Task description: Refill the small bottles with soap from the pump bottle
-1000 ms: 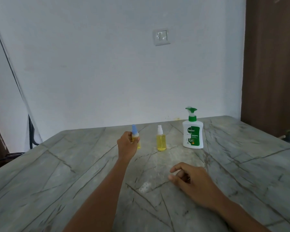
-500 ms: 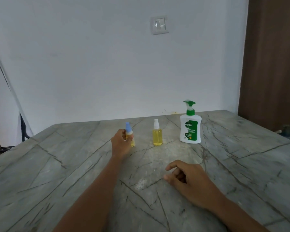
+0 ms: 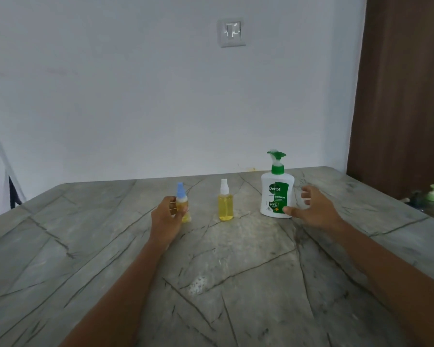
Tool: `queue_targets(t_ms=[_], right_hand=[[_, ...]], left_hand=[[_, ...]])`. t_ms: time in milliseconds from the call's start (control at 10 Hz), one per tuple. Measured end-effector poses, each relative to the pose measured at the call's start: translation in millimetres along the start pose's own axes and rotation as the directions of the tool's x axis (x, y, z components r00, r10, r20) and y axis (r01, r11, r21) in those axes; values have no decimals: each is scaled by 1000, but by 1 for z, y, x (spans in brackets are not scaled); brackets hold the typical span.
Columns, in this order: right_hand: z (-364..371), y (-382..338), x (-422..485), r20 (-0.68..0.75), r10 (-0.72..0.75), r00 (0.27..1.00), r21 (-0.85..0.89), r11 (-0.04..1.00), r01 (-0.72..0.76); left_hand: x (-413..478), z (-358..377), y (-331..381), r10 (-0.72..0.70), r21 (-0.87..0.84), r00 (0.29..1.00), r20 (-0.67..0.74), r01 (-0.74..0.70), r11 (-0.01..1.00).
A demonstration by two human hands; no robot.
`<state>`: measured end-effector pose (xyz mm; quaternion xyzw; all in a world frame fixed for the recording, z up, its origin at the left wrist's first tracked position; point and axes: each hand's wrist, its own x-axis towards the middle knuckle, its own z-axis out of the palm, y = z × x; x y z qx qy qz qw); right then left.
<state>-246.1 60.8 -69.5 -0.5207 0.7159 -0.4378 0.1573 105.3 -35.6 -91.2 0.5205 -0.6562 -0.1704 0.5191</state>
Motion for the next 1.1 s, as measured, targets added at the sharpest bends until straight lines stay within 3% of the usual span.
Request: queue_targets(t_ms=[200,500,800,1000,1100], right_hand=[[8,2,21,168,-73,983,32,997,68],[11,0,31,264,-184,947,136,979,152],[7,2,38,334,-195,922,146,977,153],[5,11,32,263,-71,962,64,996,57],[4,4,16,101,-55,993,-46,997,60]], left_hand=[[2,-1,-4,-8,-16,1000,9,8,1000],[6,1,-11,9,22,1000,25,-9,1000],[5,0,-8,-30,20,999,43,29,999],[1,-3,-2,-64,-13,994,87,65,998],[-3,-6,13,-93,-90,994,-64,87,992]])
